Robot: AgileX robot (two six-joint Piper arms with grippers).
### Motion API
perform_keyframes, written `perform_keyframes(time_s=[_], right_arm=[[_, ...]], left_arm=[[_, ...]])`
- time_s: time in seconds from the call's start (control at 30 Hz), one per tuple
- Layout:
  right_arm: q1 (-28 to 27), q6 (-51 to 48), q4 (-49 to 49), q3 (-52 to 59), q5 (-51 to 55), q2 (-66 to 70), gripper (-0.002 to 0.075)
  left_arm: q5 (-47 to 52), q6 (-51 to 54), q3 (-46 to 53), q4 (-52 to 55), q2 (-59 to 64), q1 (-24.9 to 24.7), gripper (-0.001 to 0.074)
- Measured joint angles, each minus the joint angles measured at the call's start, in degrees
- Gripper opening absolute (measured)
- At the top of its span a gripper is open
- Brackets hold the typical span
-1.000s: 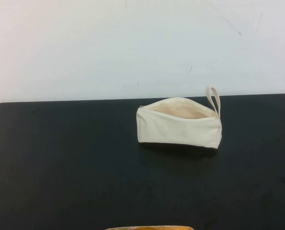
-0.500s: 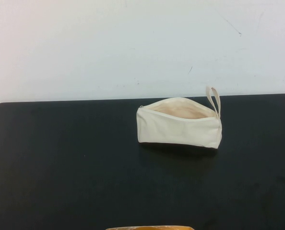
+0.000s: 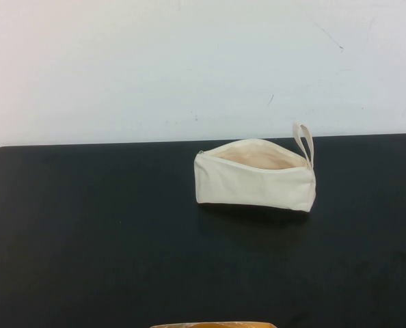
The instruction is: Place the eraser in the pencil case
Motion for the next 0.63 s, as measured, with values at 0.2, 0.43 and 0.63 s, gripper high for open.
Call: perform_keyframes(time_s=[0.2, 0.43, 0.63], right_arm=[[0.0, 0.0, 0.0, 0.0, 0.0, 0.0, -0.0001], [0.0, -2.1, -0.1, 0.0, 0.1, 0.0, -0.0001], [0.0, -2.6, -0.1, 0.0, 0.1, 0.0, -0.0001]], left_arm=[[0.0, 0.0, 0.0, 0.0, 0.0, 0.0, -0.0003], [0.0, 0.0, 0.0, 0.0, 0.0, 0.0, -0.0003], [0.0, 0.0, 0.0, 0.0, 0.0, 0.0, -0.0003]])
